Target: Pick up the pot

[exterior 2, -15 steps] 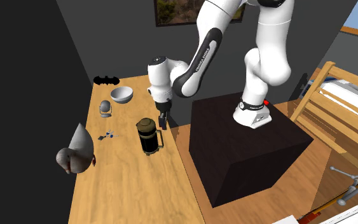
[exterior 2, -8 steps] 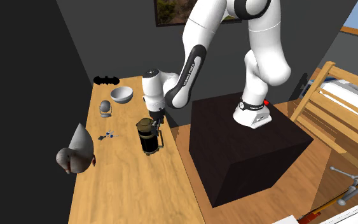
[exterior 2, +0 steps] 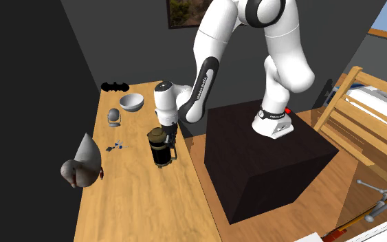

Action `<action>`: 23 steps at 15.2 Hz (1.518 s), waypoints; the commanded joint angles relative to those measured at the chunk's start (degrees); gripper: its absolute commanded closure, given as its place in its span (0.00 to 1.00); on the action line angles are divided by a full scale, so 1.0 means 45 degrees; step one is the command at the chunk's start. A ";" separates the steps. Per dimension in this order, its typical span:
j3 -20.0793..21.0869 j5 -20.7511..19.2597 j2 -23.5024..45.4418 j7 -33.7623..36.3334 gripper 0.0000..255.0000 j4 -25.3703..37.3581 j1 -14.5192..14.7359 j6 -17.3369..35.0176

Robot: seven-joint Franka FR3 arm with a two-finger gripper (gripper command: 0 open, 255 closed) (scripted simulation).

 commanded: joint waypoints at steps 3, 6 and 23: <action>-0.0001 -0.0002 0.0016 0.0005 1.00 0.0009 0.0005 0.0010; 0.0000 -0.0001 0.0019 0.0007 1.00 0.0017 0.0006 0.0005; 0.0140 0.0192 -0.2441 -0.0149 1.00 -0.0372 -0.0098 -0.2065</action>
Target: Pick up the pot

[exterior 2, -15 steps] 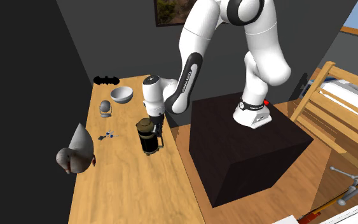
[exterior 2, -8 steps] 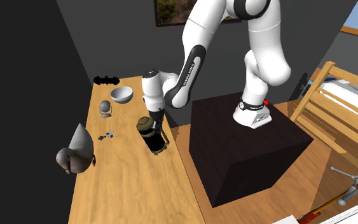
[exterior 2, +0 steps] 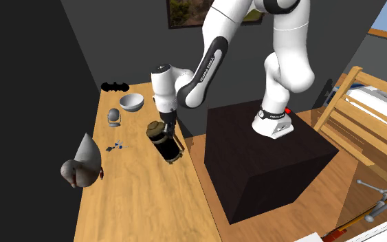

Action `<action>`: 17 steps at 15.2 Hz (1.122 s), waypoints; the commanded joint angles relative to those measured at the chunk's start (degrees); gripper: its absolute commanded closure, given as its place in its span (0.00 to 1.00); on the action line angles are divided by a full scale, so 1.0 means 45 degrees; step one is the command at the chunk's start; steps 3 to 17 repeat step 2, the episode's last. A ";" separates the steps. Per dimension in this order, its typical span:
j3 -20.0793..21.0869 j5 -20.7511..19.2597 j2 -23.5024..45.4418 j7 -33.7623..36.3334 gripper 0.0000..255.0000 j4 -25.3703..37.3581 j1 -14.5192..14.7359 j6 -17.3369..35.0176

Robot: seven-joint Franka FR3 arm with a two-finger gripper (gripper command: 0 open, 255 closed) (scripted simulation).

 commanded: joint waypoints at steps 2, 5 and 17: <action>0.0010 0.0015 -0.0182 -0.0006 1.00 0.0000 -0.0001 -0.0156; 0.0010 0.0015 -0.0182 -0.0006 1.00 0.0000 -0.0001 -0.0156; 0.0010 0.0015 -0.0182 -0.0006 1.00 0.0000 -0.0001 -0.0156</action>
